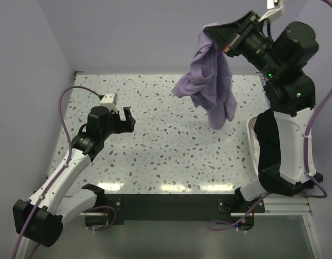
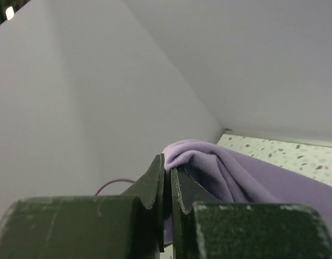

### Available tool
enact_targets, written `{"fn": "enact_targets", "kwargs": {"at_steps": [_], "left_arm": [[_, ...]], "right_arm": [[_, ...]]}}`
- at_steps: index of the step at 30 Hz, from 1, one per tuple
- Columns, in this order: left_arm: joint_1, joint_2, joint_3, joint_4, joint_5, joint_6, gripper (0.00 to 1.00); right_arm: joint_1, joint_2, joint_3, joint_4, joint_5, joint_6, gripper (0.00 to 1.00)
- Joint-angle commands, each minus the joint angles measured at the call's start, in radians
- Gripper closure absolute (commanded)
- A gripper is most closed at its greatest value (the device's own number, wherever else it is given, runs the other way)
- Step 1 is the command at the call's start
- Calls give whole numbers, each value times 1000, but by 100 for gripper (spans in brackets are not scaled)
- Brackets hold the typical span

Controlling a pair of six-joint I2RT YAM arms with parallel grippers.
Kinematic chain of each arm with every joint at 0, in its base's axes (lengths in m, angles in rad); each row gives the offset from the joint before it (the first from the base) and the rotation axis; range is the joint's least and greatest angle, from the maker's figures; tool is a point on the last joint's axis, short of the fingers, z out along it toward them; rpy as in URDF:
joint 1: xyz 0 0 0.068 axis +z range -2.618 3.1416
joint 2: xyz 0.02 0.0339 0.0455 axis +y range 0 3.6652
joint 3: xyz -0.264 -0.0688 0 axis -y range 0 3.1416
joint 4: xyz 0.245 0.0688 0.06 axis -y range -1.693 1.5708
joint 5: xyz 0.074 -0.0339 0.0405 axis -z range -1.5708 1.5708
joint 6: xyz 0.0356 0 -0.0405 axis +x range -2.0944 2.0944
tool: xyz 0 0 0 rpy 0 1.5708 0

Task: Fold and stack the t-shirts
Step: Move the tshirt to the center of the board

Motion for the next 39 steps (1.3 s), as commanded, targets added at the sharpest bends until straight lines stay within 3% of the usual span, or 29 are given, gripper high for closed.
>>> {"fn": "enact_targets", "kwargs": {"at_steps": [1,6,8,10,11,12,14,15,18,21,26,32,37,39], "left_arm": [[13,1,36,16,-12,-6,0],[14,-2,38,-7,-44,-21,0],[19,-15,26,-19,-56,-54,1],[22,-47,10,-44,-97,-82,3],[22,-61,-10,-48,-113,-114,5],[22,-74,-23,-51,-128,-128,6],[23,-112,-65,-45,-150,-171,7],[23,-118,-74,-39,-153,-188,8],[23,-103,-108,-33,-159,-239,13],[23,-78,-131,-24,-160,-283,17],[23,-55,-188,31,-156,-363,19],[23,29,-177,93,-139,-400,20],[23,113,-163,145,-122,-410,21],[22,135,-156,160,-122,-407,21]], "right_arm": [[135,75,25,92,12,-8,100],[191,72,-88,63,50,-66,100],[165,8,-180,9,156,-149,100],[88,-87,-446,27,138,-142,100],[-32,-119,-567,118,24,-117,100],[-88,-145,-807,171,-33,-96,100],[-180,-173,-981,223,-61,-98,98],[-188,-167,-1089,217,-10,-118,80],[-190,-146,-1237,210,29,-177,42],[-152,-217,-1415,295,64,-148,28],[41,-343,-1579,299,308,-60,27],[85,-537,-1800,335,364,53,32],[178,-433,-1807,360,411,49,34],[273,-385,-1781,395,487,58,35]]}}
